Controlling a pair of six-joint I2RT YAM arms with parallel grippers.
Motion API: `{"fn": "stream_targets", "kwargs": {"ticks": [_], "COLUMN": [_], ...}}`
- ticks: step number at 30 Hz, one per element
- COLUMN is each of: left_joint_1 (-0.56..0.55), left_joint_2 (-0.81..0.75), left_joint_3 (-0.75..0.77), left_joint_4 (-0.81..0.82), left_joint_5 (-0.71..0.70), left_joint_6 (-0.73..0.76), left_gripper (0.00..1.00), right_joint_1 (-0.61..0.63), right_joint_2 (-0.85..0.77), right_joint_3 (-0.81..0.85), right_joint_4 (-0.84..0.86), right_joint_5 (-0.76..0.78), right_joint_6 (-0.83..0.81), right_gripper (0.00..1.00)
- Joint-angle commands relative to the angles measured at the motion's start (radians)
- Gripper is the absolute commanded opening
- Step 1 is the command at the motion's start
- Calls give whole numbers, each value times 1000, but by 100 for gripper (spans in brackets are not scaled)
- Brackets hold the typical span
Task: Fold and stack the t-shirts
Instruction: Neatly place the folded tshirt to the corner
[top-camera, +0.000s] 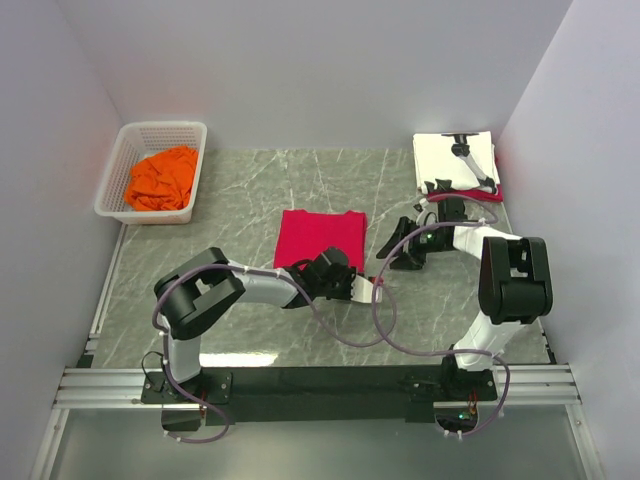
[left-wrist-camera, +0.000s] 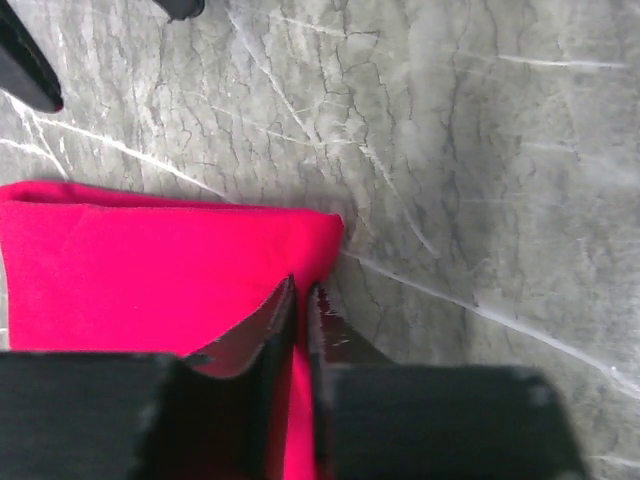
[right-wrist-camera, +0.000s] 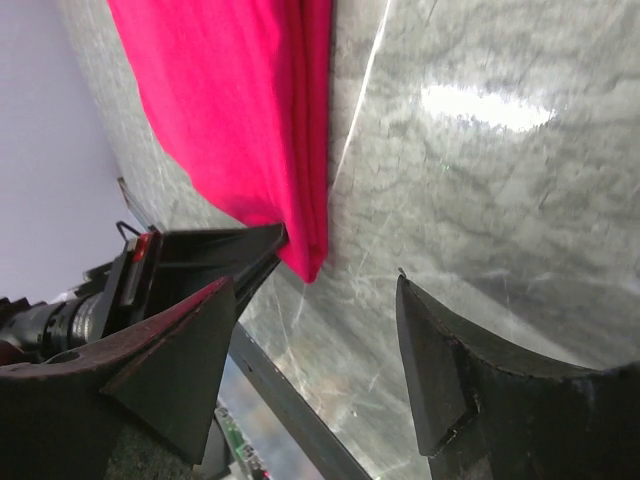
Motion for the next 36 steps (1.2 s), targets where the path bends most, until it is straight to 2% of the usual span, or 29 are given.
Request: {"fn": "stream_targets", "kwargs": {"ticks": [1, 4, 9, 12, 26, 36], "left_joint_1": [4, 35, 85, 96, 102, 116], "left_joint_2": [-6, -29, -40, -38, -44, -35], "left_joint_3": [30, 80, 189, 220, 275, 307], "left_joint_4": [0, -42, -110, -118, -127, -122], "left_joint_5": [39, 108, 200, 214, 235, 237], "left_joint_6": [-9, -101, -285, -331, -385, -443], "left_gripper": [9, 1, 1, 1, 1, 1], "right_joint_1": [-3, -3, 2, 20, 137, 175], "right_joint_2": [28, 27, 2, 7, 143, 186], "right_joint_3": [5, -6, -55, -64, -79, -127], "right_joint_4": [76, 145, 322, 428, 707, 945], "right_joint_5": [-32, -23, 3, 29, 96, 280], "right_joint_6": [48, 118, 322, 433, 720, 872], "right_gripper": [72, 73, 76, 79, 91, 94]}}
